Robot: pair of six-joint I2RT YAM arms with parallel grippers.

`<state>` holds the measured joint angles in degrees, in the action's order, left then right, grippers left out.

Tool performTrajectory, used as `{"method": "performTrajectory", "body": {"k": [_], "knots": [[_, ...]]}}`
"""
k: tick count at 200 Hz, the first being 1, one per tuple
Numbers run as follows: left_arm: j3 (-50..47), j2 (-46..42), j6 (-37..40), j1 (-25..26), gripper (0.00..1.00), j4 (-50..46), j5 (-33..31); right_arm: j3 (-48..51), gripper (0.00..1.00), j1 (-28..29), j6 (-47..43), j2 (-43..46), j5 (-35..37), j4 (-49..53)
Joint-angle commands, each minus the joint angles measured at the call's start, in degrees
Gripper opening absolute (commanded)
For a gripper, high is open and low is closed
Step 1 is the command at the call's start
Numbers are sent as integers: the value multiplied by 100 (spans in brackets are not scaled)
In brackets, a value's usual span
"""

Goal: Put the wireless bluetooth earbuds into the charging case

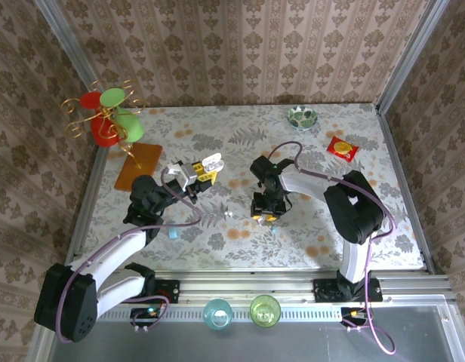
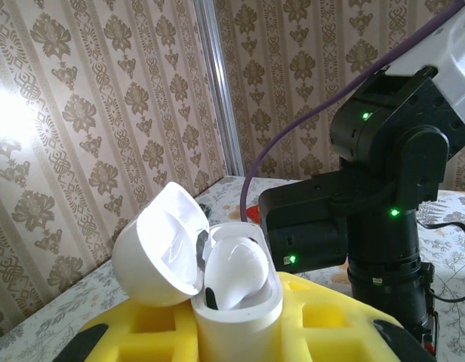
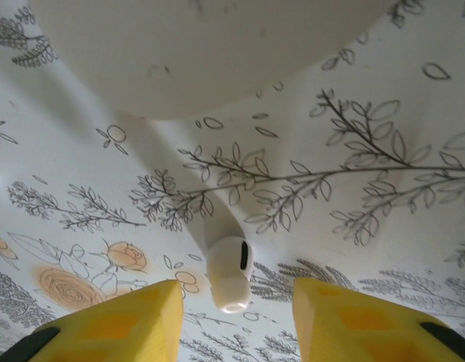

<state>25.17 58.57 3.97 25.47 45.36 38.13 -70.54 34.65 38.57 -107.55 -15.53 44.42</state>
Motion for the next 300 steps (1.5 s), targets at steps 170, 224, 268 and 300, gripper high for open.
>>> {"method": "performTrajectory", "body": {"k": [170,224,268,300], "knots": [[85,215,105,30,0,273,65,-9,20,-63,371,127,151,-223],[67,533,-42,213,0,687,28,678,21,-51,-27,1593,621,-1587],[102,857,-111,316,0,949,14,1292,17,-33,-481,2942,921,-3062],[137,1164,-302,421,0,1362,-86,1545,18,-37,-617,3466,881,-4023]]}}
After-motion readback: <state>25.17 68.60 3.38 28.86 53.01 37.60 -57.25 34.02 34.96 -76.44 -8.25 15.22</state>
